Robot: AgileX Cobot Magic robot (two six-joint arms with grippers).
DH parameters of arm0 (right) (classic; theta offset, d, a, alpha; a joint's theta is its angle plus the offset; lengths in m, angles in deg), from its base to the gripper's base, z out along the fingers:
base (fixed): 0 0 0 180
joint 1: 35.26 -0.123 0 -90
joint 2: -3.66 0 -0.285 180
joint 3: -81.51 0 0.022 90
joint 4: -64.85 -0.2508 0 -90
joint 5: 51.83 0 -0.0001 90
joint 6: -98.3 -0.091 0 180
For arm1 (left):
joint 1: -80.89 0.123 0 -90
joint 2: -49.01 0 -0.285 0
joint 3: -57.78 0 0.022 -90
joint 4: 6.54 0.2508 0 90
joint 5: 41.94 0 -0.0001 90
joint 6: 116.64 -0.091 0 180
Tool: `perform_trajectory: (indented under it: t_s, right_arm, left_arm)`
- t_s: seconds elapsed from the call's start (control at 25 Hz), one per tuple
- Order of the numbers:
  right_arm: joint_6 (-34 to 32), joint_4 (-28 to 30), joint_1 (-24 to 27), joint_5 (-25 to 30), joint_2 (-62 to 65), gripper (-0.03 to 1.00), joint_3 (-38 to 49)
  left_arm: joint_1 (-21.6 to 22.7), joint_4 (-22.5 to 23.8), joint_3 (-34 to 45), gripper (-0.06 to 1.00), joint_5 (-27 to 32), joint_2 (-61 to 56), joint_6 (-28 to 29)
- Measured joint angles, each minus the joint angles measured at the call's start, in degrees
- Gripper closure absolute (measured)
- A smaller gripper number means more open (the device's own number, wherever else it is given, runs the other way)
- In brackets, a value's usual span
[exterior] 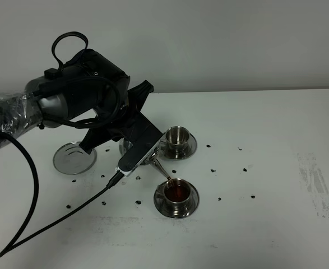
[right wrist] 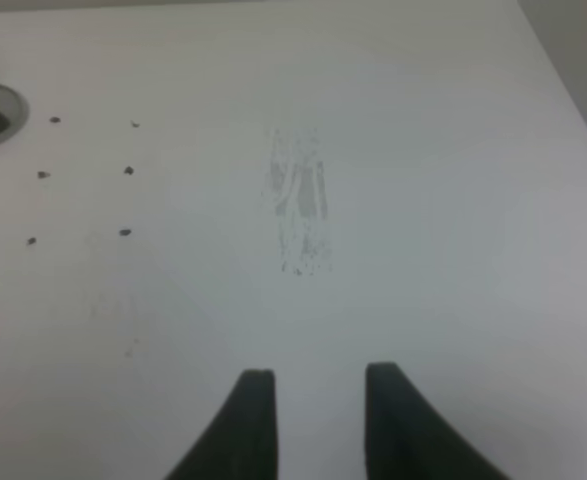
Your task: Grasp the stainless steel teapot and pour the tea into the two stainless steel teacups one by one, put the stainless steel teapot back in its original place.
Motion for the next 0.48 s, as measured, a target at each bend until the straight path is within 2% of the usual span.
perform_trajectory:
  t_s: [0.48]
  right_arm:
    - [0.0, 0.0, 0.0, 0.0, 0.0, 0.76, 0.0]
  left_arm:
    - [-0.2, 0.6, 0.0, 0.72, -0.1, 0.0, 0.1]
